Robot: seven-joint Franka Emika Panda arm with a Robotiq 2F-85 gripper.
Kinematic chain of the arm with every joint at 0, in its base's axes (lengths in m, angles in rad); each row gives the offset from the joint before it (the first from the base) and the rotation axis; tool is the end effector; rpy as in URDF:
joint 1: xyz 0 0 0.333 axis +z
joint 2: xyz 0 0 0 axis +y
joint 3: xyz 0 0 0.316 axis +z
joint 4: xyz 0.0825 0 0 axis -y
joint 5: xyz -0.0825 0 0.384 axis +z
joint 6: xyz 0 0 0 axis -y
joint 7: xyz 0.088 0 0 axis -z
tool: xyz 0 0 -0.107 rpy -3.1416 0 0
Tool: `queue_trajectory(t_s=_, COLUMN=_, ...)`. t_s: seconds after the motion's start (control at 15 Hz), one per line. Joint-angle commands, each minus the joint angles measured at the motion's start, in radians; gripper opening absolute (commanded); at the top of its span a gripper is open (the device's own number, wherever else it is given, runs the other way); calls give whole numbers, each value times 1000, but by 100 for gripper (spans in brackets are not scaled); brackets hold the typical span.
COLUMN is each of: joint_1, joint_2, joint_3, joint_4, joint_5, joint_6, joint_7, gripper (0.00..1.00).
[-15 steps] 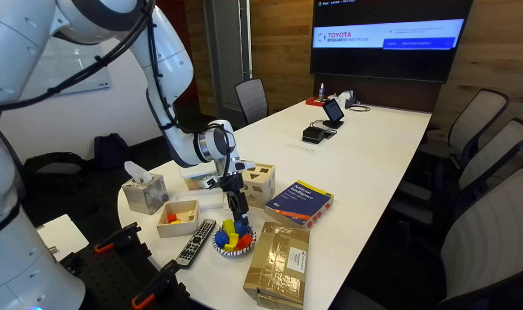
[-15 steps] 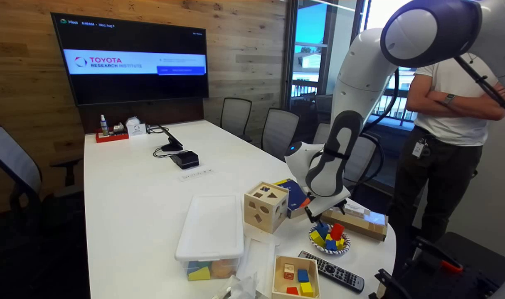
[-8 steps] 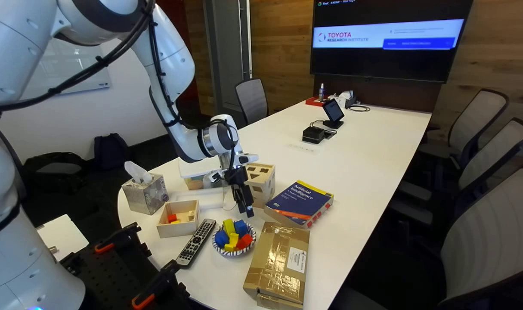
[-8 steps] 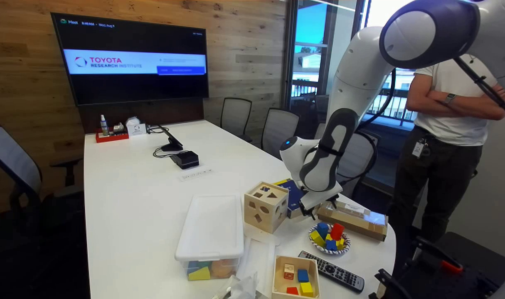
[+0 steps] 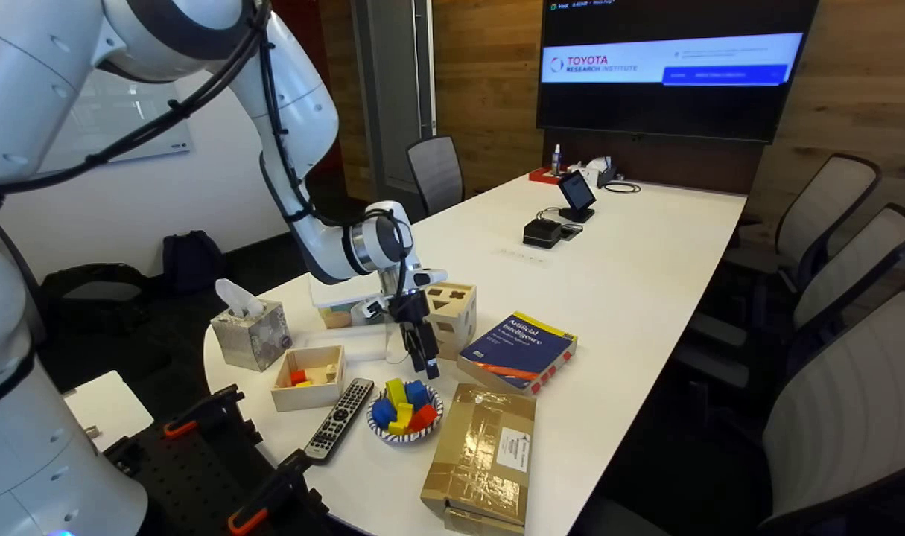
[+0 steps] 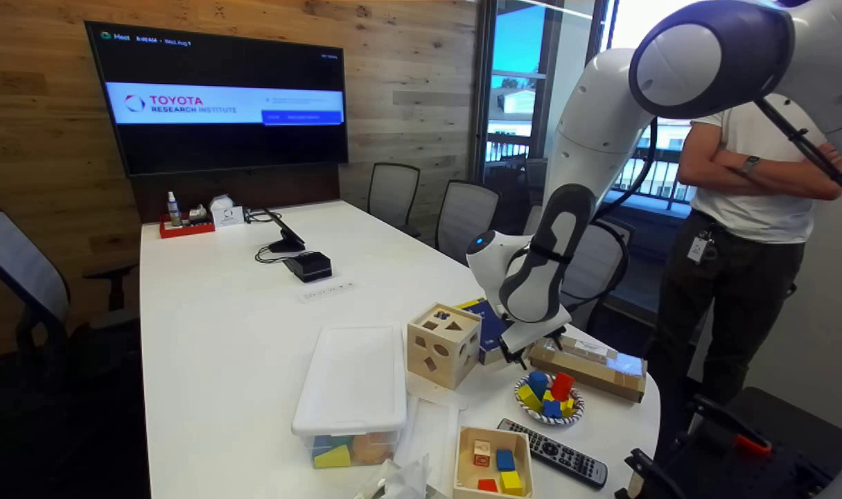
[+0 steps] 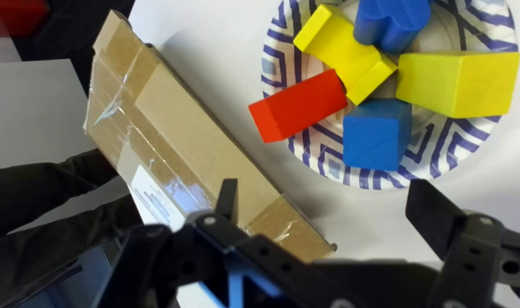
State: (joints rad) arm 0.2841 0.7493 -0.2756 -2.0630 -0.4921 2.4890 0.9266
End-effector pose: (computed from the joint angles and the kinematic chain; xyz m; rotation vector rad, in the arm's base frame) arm 0.5345 -0.0071 0.0565 2.5516 -0.5583 -0.1257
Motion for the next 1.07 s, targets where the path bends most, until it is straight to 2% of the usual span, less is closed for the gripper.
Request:
queue_trajectory(t_s=0.0, joint_1=0, joint_2=81, joint_3=2, joint_4=86, joint_5=39, joint_6=-66, joint_7=4, gripper=100)
queue_trajectory(t_s=0.27, joint_1=27, joint_2=135, joint_3=-11, joint_4=122, joint_5=40, joint_6=-74, joint_7=24, gripper=100)
queue_trajectory(t_s=0.33, joint_1=8, joint_2=115, joint_3=-5, joint_4=97, joint_5=43, joint_6=-47, joint_7=-4, gripper=100)
queue_trajectory(t_s=1.0, joint_1=19, joint_2=138, joint_3=-9, joint_4=114, joint_5=43, joint_6=-48, joint_7=-2, gripper=100)
